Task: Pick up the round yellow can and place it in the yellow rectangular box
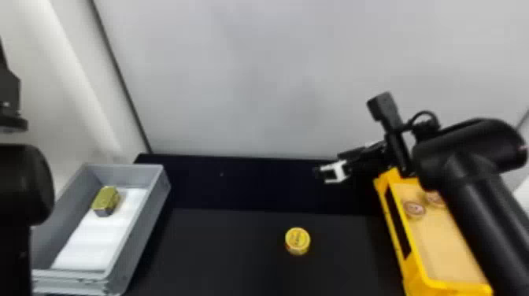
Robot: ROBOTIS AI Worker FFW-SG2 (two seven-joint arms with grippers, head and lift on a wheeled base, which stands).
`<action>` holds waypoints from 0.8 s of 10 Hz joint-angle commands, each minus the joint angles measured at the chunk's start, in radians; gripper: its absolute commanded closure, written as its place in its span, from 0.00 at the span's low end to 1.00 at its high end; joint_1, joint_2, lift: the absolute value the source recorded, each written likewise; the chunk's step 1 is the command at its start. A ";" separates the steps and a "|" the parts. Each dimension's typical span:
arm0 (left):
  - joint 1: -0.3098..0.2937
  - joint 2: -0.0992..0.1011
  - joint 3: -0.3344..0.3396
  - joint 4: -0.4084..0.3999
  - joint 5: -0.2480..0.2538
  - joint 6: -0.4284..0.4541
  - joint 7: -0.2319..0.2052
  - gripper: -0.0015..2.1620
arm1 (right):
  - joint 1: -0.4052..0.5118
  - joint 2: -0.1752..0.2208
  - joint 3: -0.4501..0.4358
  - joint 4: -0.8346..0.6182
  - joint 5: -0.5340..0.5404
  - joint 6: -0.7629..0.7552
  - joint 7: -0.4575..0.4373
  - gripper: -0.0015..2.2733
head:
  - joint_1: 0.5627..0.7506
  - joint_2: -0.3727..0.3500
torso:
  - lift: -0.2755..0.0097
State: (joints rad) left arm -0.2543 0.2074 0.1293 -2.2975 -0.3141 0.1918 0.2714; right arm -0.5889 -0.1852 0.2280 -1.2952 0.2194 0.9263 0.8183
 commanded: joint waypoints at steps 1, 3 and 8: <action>-0.003 -0.012 -0.002 0.010 0.000 -0.014 0.000 0.07 | 0.011 0.024 0.036 0.114 -0.015 -0.042 0.017 0.06 | 0.53 0.59 | 0.93; -0.008 -0.023 -0.005 0.016 0.003 -0.026 0.000 0.07 | 0.044 0.041 0.056 0.143 -0.017 -0.062 0.020 0.06 | 0.53 0.59 | 0.93; -0.022 -0.031 -0.023 0.030 0.006 -0.032 0.000 0.07 | 0.066 0.046 0.186 0.241 0.020 -0.113 0.053 0.06 | 0.53 0.59 | 0.93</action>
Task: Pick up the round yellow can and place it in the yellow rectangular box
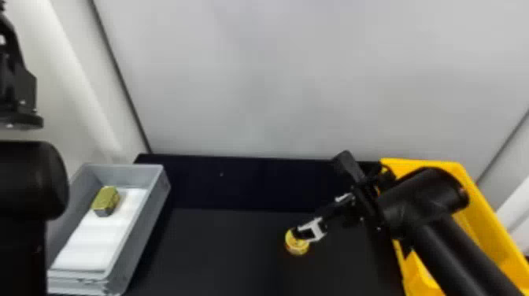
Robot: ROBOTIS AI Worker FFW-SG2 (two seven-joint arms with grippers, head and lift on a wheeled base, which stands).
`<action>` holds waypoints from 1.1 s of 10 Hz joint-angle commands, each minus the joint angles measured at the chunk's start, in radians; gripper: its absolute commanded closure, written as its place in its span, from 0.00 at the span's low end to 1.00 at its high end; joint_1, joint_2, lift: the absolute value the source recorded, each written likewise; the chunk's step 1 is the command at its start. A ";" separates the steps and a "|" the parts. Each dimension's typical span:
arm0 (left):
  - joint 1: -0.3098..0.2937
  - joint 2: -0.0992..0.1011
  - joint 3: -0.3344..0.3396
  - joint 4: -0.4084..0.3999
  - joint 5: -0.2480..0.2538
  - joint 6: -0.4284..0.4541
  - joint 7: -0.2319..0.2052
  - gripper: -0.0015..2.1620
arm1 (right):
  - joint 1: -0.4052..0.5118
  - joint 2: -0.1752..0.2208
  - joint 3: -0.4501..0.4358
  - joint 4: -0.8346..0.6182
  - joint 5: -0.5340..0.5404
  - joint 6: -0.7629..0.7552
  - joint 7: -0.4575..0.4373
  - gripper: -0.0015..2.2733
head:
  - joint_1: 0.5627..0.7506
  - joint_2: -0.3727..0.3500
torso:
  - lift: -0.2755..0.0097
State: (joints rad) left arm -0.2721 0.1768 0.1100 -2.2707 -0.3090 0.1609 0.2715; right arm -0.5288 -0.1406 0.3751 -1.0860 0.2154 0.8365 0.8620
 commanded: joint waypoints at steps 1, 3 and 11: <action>-0.006 -0.003 -0.006 0.005 0.002 -0.004 0.000 0.07 | 0.006 0.001 0.055 0.061 0.033 -0.038 0.017 0.06 | 0.53 0.59 | 0.93; -0.009 -0.005 -0.010 0.008 0.002 -0.006 0.002 0.07 | 0.004 -0.005 0.078 0.120 0.041 -0.094 0.028 0.06 | 0.53 0.59 | 0.93; -0.009 0.000 -0.019 0.019 0.010 -0.014 0.002 0.07 | -0.025 0.007 0.111 0.321 0.053 -0.315 -0.046 0.06 | 0.53 0.59 | 0.93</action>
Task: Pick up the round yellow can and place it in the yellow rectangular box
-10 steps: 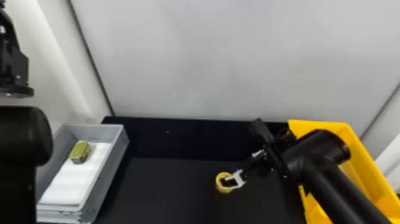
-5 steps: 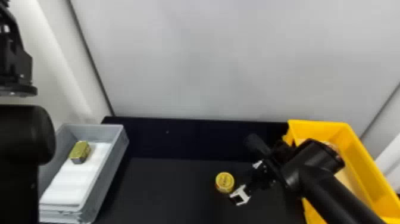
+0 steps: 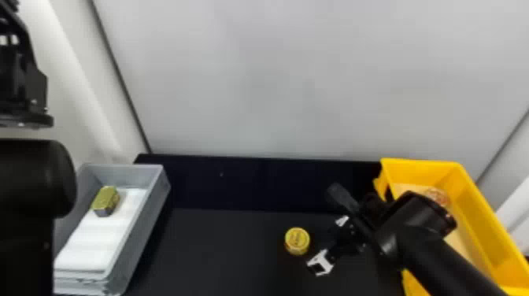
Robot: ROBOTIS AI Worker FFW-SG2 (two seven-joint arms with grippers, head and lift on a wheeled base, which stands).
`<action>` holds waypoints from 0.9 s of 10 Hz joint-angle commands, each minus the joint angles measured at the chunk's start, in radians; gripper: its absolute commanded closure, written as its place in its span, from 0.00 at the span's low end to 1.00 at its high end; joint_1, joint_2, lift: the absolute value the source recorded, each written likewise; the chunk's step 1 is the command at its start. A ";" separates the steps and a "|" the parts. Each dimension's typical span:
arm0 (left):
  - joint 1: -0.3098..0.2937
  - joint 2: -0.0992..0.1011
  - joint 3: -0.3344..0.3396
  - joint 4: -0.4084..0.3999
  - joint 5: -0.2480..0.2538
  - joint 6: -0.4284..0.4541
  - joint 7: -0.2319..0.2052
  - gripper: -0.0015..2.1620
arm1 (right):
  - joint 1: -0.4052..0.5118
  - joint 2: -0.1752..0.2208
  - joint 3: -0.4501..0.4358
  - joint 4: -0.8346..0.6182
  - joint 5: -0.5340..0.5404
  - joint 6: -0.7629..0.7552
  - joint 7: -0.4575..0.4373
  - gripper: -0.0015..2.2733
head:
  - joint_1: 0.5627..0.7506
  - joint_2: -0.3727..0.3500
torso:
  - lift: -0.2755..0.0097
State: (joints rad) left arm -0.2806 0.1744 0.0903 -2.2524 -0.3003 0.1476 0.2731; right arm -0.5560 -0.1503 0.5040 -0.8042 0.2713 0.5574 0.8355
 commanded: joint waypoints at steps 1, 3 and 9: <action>-0.002 0.002 -0.001 0.001 0.001 0.000 -0.001 0.07 | 0.002 0.028 -0.033 0.060 -0.003 -0.054 -0.030 0.06 | 0.53 0.59 | 0.93; -0.006 0.004 -0.009 0.002 0.003 0.000 -0.001 0.07 | 0.001 0.034 -0.039 0.073 -0.003 -0.077 -0.065 0.06 | 0.53 0.59 | 0.93; -0.009 0.001 -0.014 0.004 0.003 0.001 -0.001 0.07 | 0.002 0.032 -0.039 0.050 0.000 -0.065 -0.082 0.27 | 0.53 0.59 | 0.93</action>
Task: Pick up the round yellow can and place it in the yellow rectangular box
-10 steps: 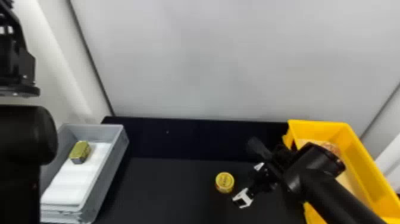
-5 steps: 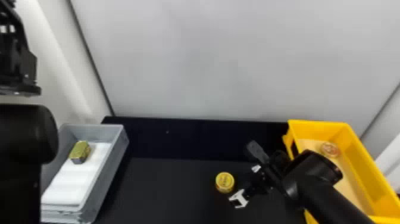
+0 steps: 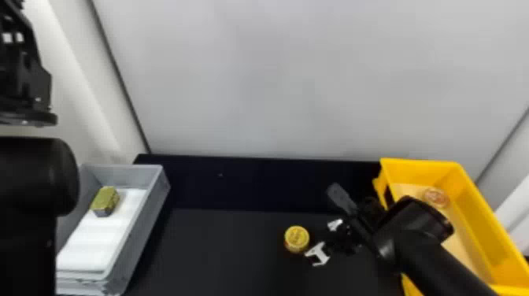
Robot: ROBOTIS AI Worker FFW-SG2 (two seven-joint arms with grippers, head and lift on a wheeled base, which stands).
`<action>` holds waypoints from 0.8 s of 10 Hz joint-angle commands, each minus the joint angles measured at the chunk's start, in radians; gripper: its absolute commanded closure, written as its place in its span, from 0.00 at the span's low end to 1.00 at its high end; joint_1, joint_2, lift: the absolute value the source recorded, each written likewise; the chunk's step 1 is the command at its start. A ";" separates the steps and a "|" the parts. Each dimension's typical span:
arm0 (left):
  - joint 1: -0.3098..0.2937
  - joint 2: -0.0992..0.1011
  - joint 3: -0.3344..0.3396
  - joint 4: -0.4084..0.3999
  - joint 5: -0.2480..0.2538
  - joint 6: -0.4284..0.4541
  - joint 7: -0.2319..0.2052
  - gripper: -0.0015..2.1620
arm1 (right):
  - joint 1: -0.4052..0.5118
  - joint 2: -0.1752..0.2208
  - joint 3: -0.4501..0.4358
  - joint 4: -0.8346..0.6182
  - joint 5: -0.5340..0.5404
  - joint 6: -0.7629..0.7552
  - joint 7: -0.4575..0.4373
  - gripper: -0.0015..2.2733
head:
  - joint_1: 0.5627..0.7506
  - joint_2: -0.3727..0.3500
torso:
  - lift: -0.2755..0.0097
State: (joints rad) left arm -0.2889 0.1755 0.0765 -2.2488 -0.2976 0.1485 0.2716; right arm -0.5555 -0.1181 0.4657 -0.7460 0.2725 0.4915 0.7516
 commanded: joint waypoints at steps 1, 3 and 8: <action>-0.001 -0.002 -0.001 0.000 0.000 0.003 0.000 0.07 | 0.003 -0.002 0.001 -0.026 0.002 0.017 0.011 0.26 | 0.53 0.59 | 0.93; 0.002 -0.002 0.005 -0.008 0.000 0.010 -0.002 0.07 | 0.031 -0.038 0.013 -0.188 0.033 0.147 0.053 0.08 | 0.53 0.59 | 0.93; 0.002 -0.001 0.008 -0.015 0.000 0.017 -0.003 0.07 | 0.042 -0.057 -0.007 -0.348 0.044 0.214 0.062 0.08 | 0.53 0.59 | 0.93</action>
State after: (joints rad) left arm -0.2840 0.1750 0.0866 -2.2637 -0.2976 0.1654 0.2684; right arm -0.5134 -0.1792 0.4673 -1.0973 0.3249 0.7199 0.8189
